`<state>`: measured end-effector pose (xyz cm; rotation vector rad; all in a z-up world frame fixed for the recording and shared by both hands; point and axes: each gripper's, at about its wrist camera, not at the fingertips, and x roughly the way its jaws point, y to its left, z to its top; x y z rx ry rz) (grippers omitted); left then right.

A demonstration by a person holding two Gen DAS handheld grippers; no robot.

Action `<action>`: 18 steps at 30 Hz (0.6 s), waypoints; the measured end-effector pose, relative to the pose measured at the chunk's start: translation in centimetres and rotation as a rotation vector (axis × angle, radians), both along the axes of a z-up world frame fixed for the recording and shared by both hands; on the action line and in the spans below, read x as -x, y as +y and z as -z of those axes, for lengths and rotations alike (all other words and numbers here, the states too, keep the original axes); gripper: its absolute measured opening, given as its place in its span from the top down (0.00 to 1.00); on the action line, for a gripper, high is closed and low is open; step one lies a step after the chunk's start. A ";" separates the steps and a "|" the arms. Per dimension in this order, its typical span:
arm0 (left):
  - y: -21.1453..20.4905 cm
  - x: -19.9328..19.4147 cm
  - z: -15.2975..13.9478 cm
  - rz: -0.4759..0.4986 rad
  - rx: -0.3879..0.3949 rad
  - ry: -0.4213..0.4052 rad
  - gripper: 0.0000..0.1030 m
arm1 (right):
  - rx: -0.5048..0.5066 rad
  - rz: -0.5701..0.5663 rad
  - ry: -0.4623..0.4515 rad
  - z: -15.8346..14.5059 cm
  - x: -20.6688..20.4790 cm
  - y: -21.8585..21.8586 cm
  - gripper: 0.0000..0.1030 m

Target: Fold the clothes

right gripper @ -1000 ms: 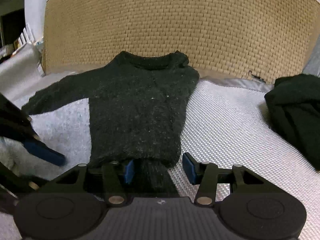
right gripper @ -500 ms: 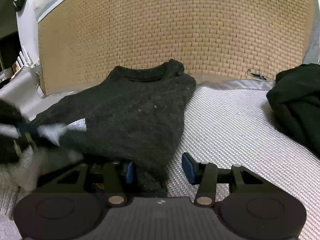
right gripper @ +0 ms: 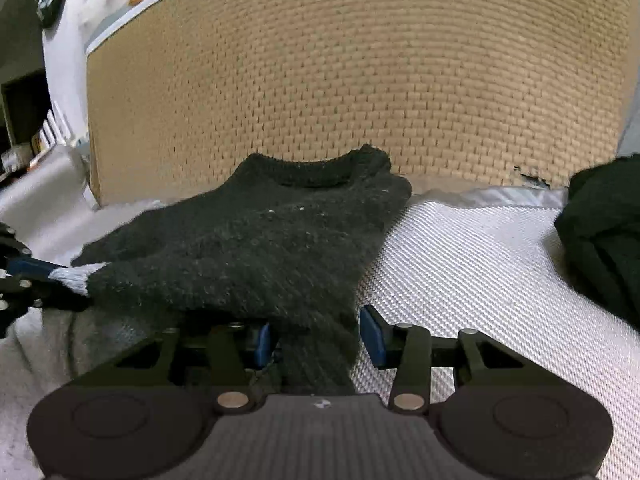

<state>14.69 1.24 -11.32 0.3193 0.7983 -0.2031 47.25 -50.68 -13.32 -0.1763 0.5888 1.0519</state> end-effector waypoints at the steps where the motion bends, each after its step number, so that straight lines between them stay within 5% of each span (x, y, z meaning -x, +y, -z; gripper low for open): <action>1: 0.0 0.1 -0.1 0.001 0.009 0.002 0.89 | -0.001 0.002 -0.003 0.0 -0.2 0.1 0.60; 2: -0.1 0.3 -0.2 0.007 0.018 0.006 0.88 | 0.002 0.011 -0.008 -0.1 -0.5 -0.1 0.70; 5: -0.6 0.7 0.0 0.040 0.040 0.028 0.87 | -0.029 0.060 0.004 -0.7 -1.6 -1.6 0.72; 13: -4.7 0.1 3.0 0.123 0.056 0.114 0.85 | 0.005 0.122 0.072 -0.2 -4.3 -4.2 0.72; 18: -4.4 1.6 3.2 0.190 0.023 0.160 0.77 | 0.021 0.120 0.128 0.1 -4.9 -5.4 0.61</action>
